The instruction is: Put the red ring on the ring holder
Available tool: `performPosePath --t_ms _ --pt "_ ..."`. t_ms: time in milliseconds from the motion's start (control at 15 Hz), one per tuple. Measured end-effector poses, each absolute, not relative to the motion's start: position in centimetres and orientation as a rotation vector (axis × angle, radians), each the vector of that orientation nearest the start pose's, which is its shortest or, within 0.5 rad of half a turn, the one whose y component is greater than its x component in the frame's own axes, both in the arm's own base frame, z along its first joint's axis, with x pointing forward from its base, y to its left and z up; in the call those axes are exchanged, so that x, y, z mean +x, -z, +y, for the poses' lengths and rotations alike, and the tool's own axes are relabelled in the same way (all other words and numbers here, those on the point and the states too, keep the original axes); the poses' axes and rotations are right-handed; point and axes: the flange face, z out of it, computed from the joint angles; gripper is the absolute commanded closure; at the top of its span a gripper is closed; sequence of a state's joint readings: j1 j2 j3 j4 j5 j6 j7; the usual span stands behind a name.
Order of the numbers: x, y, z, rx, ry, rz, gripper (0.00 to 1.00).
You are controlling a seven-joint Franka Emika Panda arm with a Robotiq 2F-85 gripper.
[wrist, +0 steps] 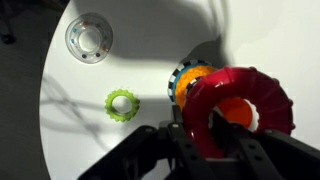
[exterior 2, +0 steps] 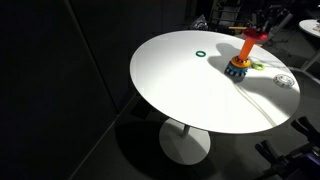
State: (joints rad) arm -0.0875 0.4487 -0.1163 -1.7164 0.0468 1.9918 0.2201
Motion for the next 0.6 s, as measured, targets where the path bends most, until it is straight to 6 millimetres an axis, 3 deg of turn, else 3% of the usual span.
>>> performPosePath --t_ms 133,200,267,600 --pt "63.31 -31.62 -12.22 -3.067 -0.266 0.687 0.88" --pt "63.35 -31.62 -12.27 -3.067 -0.265 0.689 0.56" --pt "63.4 -31.61 -12.32 -3.067 -0.264 0.69 0.42" --pt "63.69 -31.42 -12.52 -3.069 -0.263 0.693 0.04"
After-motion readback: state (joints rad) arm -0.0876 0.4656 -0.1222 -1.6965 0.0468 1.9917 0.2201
